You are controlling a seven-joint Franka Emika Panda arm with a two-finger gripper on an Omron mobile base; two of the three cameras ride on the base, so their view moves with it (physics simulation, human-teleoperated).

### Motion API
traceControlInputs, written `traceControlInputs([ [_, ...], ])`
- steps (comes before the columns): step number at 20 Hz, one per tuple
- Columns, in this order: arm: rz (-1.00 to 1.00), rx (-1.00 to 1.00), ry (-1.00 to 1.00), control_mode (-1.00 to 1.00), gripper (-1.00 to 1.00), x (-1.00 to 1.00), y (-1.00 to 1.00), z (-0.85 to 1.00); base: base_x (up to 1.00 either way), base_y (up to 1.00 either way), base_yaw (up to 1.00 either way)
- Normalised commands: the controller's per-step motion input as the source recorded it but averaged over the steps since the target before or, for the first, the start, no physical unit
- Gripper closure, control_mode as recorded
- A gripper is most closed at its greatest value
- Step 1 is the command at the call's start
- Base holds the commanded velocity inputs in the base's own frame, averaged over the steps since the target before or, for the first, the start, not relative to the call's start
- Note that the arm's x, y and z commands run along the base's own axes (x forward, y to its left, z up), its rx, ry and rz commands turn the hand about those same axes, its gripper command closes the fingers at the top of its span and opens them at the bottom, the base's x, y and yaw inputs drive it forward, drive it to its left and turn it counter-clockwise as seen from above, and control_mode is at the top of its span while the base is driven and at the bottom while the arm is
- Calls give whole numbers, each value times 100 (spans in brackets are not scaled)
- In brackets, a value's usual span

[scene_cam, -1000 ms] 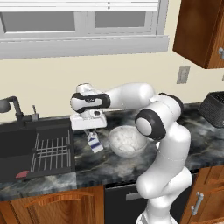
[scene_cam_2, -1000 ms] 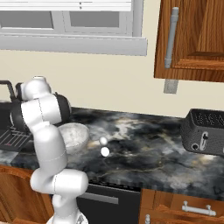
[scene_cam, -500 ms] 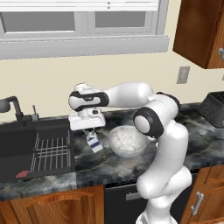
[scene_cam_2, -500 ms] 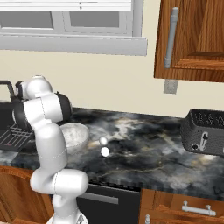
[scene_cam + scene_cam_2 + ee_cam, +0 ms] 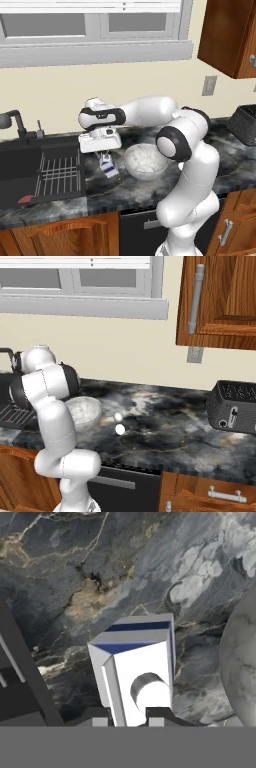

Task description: Gather the eggs and milk located in the vicinity of the sink area and place them right next to the bowl.

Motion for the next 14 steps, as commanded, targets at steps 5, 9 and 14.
traceControlInputs([
  [5, -3, 2, 0, -100, 100, -23, -23, -13, 0, 0, 0],
  [9, -1, 2, 0, -100, 100, -2, -22, -6, 0, 0, 0],
  [14, 0, 0, 0, -100, 100, -1, -6, -8, 0, 0, 0],
])
